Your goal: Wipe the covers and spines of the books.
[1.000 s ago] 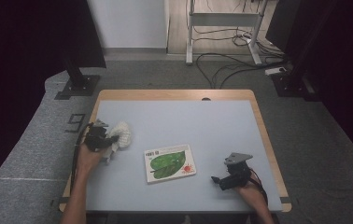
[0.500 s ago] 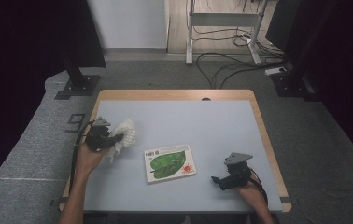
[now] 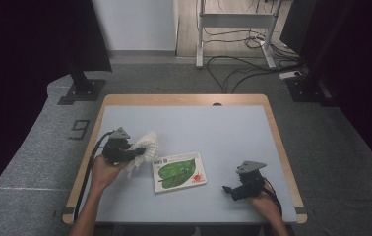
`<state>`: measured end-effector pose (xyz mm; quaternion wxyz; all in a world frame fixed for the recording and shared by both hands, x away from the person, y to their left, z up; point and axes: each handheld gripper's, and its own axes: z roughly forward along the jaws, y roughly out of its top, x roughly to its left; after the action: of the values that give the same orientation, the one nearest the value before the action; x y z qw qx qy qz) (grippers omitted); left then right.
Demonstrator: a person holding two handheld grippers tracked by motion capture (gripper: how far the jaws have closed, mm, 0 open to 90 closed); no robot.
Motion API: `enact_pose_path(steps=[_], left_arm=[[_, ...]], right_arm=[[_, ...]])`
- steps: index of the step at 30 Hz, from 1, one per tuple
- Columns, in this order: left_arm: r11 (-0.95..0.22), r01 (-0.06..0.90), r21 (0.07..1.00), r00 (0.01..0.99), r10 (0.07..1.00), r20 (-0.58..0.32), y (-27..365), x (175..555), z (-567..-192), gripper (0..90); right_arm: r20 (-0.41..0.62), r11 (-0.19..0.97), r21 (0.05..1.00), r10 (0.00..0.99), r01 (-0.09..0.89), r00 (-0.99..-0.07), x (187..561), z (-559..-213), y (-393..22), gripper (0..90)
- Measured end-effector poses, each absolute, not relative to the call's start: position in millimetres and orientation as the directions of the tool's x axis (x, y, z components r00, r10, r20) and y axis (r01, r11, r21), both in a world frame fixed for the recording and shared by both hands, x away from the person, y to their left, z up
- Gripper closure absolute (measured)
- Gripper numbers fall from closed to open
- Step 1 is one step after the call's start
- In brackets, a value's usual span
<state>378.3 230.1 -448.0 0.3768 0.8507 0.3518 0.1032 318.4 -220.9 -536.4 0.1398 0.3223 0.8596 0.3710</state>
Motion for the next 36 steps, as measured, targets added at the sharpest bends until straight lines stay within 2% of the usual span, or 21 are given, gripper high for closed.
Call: enact_pose_path(steps=[16,23,36], left_arm=[[-0.536,0.504,0.678,0.756,0.652,-0.046,190.8,373.5,-478.1,66.4],[-0.532,0.524,0.665,0.752,0.655,-0.068,188.6,375.6,-491.5,66.9],[-0.53,0.501,0.684,0.775,0.626,-0.083,172.2,377.4,-499.1,67.9]], right_arm=[[-0.003,0.52,0.729,0.654,0.446,-0.757,318.3,-536.3,-221.1,1.3],[-0.003,0.519,0.729,0.655,0.447,-0.756,318.1,-536.2,-221.0,1.4],[-0.004,0.519,0.728,0.656,0.447,-0.755,318.3,-536.4,-221.0,1.3]])
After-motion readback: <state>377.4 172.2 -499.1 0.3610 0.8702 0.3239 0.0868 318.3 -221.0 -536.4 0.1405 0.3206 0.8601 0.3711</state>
